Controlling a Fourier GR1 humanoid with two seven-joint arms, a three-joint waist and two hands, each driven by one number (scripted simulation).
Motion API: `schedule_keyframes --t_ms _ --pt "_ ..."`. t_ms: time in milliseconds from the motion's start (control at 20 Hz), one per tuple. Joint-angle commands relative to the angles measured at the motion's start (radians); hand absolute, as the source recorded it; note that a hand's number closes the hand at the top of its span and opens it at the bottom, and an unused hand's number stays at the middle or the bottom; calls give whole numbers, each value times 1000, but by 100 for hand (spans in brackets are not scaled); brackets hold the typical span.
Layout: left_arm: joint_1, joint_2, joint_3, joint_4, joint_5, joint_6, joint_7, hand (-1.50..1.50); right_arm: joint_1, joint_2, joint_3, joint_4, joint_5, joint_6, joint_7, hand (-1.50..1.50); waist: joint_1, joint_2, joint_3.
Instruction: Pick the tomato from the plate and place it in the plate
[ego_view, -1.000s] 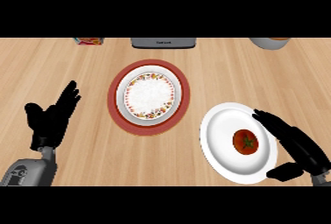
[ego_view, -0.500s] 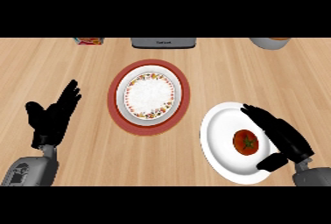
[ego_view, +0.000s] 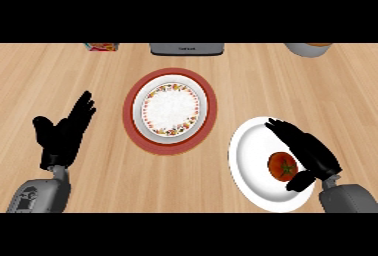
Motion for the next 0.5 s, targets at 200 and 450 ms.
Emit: schedule_keyframes --t_ms 200,450 --pt "47 11 24 -24 -4 -38 -22 0 -29 15 59 20 87 51 -64 150 2 1 2" --pt "-66 1 40 68 -21 -24 11 0 4 20 14 92 83 -28 -168 150 -3 2 2"
